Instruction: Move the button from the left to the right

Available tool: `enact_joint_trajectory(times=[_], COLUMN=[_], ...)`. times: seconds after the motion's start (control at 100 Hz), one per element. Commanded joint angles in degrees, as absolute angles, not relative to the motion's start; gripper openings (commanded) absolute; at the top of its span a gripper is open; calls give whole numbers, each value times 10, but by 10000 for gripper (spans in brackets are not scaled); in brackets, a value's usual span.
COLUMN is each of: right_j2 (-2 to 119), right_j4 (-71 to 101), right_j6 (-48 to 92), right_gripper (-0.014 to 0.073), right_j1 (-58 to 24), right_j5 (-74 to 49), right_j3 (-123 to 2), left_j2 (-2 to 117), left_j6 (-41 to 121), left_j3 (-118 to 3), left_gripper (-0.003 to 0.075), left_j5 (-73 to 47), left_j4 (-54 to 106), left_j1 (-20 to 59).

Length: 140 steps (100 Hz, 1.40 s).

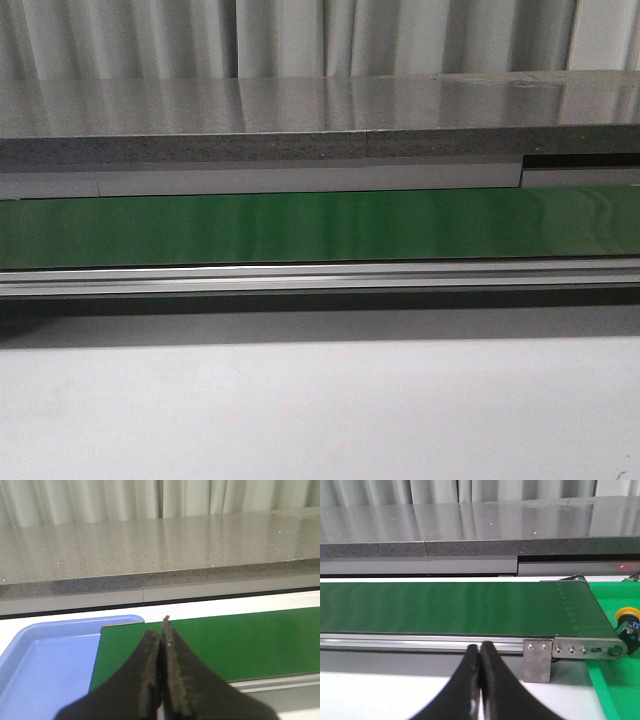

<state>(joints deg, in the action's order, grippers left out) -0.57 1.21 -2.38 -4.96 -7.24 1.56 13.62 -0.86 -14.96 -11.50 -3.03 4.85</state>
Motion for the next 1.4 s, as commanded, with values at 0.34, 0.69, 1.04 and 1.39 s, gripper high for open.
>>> enact_joint_trajectory(times=[0.34,0.69,1.04,1.39], right_j2=[-18,-18,-18,-18], right_j4=[6,6,6,6], right_j6=[-22,-22,-22,-22], right_gripper=[-68,-68,-68,-68], right_j1=[-49,-49,-49,-49], right_j5=[-22,-22,-21,-21], right_j3=[7,7,7,7], left_j2=[140,38,-20,-20], left_j6=[-9,-15,-26,-27], left_j3=[-162,-77,-12,20], left_gripper=[-20,-20,-20,-20], left_j5=[-60,-20,0,46], left_j4=[-29,-29,-29,-29], left_j1=[53,53,52,52])
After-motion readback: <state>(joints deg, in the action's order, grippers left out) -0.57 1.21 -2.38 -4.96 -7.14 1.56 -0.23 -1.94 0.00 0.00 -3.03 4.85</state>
